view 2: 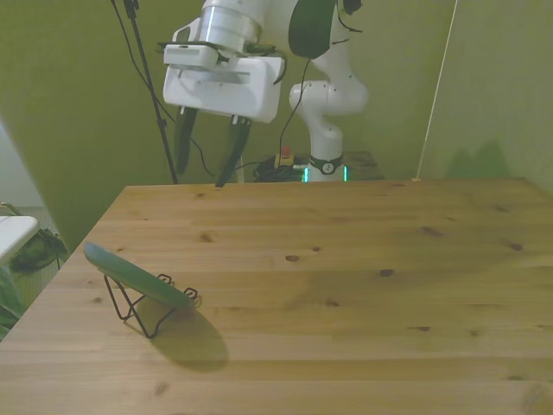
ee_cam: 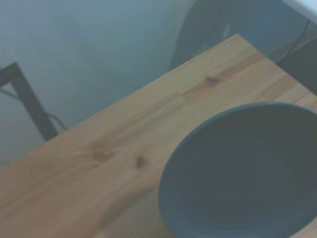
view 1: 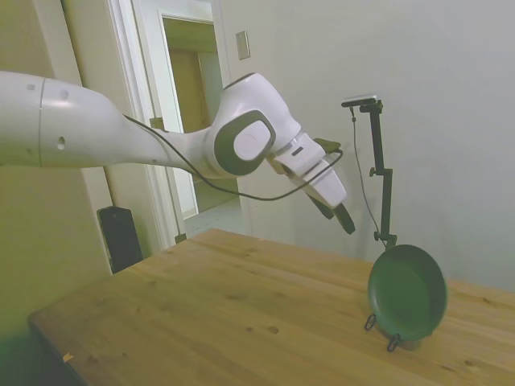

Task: Unload the plate

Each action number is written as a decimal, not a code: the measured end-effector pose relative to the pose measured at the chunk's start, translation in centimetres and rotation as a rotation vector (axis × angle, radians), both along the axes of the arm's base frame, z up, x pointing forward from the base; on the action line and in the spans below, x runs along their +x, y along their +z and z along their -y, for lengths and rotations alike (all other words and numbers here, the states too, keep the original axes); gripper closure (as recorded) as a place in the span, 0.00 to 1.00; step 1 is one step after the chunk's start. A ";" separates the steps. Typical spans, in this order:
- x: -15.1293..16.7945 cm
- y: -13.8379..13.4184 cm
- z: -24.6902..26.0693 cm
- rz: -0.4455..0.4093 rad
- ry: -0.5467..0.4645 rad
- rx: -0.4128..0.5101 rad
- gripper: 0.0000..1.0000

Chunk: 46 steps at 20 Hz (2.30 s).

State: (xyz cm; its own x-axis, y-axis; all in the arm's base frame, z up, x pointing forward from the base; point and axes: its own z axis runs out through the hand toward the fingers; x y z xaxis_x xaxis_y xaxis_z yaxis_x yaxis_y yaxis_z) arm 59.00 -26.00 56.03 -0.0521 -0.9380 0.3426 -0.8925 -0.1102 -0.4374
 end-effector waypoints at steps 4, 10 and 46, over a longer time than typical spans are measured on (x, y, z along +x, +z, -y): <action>0.6 -0.2 3.0 0.073 -0.081 -0.012 0.00; 2.2 -2.2 4.7 0.231 -0.158 0.075 0.00; 5.4 -9.3 9.9 0.377 -0.272 0.154 1.00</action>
State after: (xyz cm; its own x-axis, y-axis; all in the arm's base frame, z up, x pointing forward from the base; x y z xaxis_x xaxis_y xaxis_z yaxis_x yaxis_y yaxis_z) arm 64.43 -35.92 46.69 -0.3957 -0.9116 0.1110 -0.6564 0.1962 -0.7284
